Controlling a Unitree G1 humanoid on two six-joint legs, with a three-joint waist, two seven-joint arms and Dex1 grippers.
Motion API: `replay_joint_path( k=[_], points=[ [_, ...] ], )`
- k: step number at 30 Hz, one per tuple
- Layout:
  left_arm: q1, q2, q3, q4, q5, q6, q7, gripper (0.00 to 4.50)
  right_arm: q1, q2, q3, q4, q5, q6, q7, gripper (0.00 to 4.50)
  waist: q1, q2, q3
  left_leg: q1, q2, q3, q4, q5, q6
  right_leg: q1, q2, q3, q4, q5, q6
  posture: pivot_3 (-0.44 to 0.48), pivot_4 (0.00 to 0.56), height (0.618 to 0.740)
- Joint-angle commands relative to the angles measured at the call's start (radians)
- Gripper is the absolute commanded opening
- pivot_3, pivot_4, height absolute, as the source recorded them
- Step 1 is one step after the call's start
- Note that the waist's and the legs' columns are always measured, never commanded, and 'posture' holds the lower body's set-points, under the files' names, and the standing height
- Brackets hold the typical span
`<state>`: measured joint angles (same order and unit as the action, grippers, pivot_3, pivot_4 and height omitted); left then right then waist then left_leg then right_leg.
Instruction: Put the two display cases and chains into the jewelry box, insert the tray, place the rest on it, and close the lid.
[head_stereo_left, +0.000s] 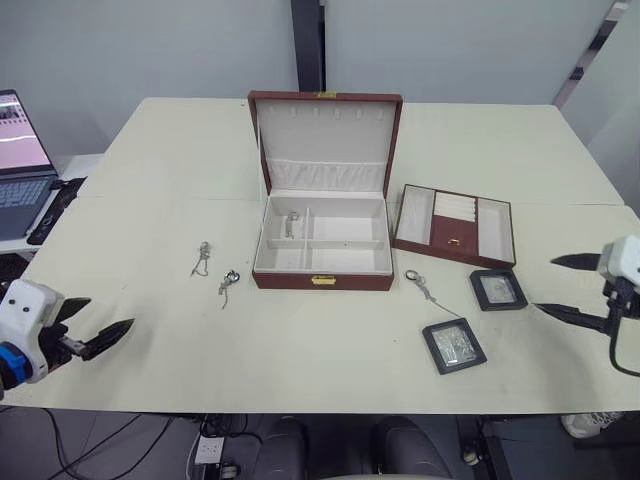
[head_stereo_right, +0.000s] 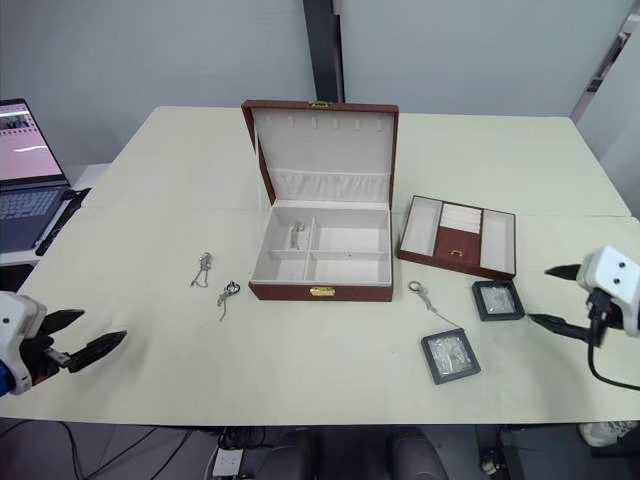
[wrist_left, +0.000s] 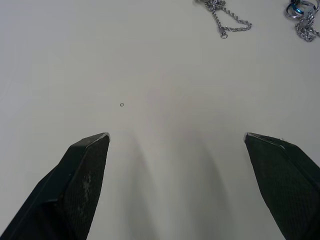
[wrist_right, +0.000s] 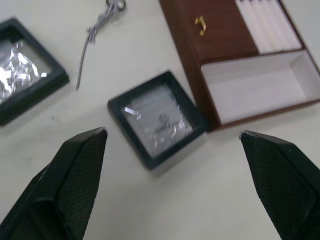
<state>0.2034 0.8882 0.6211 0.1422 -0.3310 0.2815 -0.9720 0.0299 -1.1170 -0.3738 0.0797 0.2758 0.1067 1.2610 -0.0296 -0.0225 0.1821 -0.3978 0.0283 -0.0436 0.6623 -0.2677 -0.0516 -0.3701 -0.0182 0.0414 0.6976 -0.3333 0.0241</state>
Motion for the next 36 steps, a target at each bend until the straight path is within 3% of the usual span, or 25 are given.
replay_joint_path(
  k=[1,10,17,36],
  points=[
    [0.021,0.021,0.039,0.017,0.001,-0.035,-0.001,4.46,0.038,-0.04,-0.063,0.03,-0.009,-0.054,0.035,4.5,-0.001,0.0,0.0,0.0,0.0,0.001,0.0,0.0,0.0,0.0,0.0,0.0,0.0,0.0,0.0,0.0,0.15,0.74],
    [0.077,0.013,0.07,0.025,-0.022,-0.02,0.015,4.46,0.101,-0.068,-0.085,0.11,-0.03,-0.091,0.056,4.5,-0.002,0.0,0.0,0.001,0.001,0.002,-0.001,0.0,0.0,0.0,0.0,0.0,0.0,0.0,0.0,0.0,0.15,0.74],
    [0.097,0.008,0.097,-0.001,-0.059,0.051,0.016,4.46,0.122,-0.105,-0.079,0.133,-0.017,-0.012,0.102,4.5,-0.002,0.0,0.0,0.001,0.001,0.002,0.0,0.0,0.0,0.0,0.0,0.0,0.0,0.0,0.0,0.0,0.15,0.74],
    [0.167,-0.019,0.128,-0.103,-0.096,0.085,0.032,4.46,0.066,-0.114,-0.043,0.167,-0.033,-0.035,0.099,4.5,-0.002,0.0,0.0,0.001,0.001,0.003,0.0,0.0,0.0,0.0,0.0,0.0,0.0,0.0,0.0,0.0,0.15,0.74]
  ],
)
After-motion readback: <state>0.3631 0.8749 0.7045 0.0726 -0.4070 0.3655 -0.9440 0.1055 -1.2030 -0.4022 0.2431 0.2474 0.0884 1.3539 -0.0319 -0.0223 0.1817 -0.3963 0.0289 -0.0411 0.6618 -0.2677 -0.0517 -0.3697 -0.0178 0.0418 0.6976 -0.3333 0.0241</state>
